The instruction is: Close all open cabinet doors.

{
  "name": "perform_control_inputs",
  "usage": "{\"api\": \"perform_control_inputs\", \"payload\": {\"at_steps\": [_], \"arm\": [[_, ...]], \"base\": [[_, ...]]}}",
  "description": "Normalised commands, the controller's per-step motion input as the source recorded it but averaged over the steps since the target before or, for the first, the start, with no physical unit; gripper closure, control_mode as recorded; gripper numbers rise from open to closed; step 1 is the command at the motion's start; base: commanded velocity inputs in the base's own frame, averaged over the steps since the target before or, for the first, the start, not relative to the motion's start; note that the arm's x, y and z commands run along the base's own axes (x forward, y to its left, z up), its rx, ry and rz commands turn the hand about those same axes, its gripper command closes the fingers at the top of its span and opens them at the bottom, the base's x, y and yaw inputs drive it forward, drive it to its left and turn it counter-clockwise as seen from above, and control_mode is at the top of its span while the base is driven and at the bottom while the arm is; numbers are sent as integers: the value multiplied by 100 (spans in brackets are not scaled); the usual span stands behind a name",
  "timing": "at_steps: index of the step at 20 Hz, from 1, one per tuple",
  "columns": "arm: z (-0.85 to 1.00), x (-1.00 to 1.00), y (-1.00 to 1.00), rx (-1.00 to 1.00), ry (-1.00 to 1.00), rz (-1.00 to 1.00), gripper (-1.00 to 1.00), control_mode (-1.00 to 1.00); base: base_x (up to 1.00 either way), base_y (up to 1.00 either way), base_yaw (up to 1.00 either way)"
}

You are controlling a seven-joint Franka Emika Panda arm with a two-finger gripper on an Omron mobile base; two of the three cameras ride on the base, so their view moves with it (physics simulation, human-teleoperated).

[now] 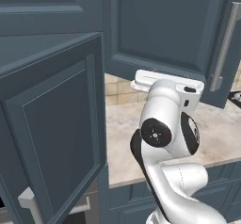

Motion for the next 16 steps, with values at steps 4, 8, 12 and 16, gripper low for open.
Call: {"api": "perform_control_inputs", "payload": {"at_steps": [4,8,12,16], "arm": [[-23,37,-22,0,0,0,-100,-100],[-21,38,-11,0,0,0,-100,-100],[-19,38,-1,0,0,0,-100,-100],[-6,47,-7,1,0,0,-100,-100]], "base": [[0,0,0],[0,0,0],[0,0,0],[0,0,0]]}}
